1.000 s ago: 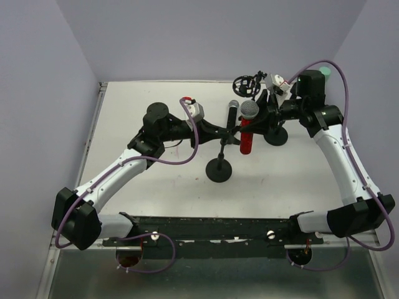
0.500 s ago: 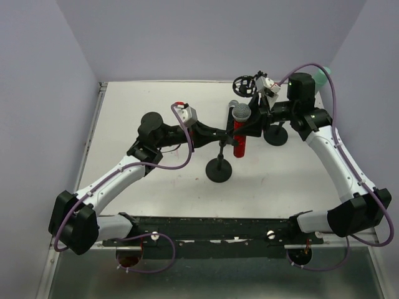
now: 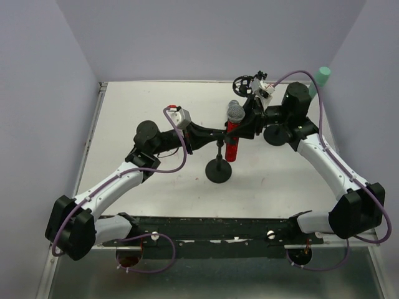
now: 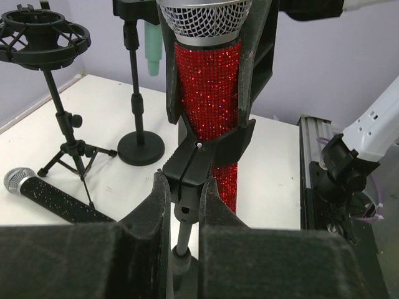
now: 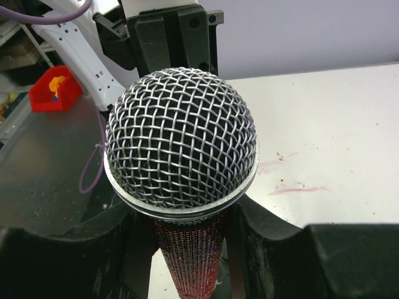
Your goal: Attach the microphones to the stand
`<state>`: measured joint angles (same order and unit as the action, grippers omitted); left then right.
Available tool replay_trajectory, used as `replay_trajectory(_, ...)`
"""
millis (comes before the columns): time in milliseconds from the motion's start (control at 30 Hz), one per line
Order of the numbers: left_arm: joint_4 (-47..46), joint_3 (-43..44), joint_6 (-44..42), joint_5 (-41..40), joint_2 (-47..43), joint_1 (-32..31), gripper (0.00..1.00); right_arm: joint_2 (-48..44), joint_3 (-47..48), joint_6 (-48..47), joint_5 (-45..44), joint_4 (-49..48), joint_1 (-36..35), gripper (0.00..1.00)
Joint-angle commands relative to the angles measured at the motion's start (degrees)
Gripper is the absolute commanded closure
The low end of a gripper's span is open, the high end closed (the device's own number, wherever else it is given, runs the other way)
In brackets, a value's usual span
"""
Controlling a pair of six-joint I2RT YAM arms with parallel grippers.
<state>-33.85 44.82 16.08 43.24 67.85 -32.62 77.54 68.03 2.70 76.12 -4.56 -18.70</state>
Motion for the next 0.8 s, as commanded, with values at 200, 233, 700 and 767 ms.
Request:
replay_trajectory(200,0.45,-1.05,4.05,1.58,-0.79,-0.6,1.0,-1.34,-7.39,19.63,-3.87,-26.3,-0.37,0.97)
replay_trajectory(233,0.88,-0.87,4.23,1.58,-0.79,-0.69,1.0,-1.34,-7.12,18.75,-3.96,-25.07,-0.37,0.97)
replay_trajectory(700,5.1,1.68,5.72,1.93,-1.76,-0.69,0.2,-2.48,-4.05,3.98,-5.8,-7.48,-0.37,0.9)
replay_trajectory(767,5.37,1.59,5.46,2.19,-2.37,-0.78,0.13,-2.39,-3.96,3.98,-5.63,-7.48,-0.37,0.88)
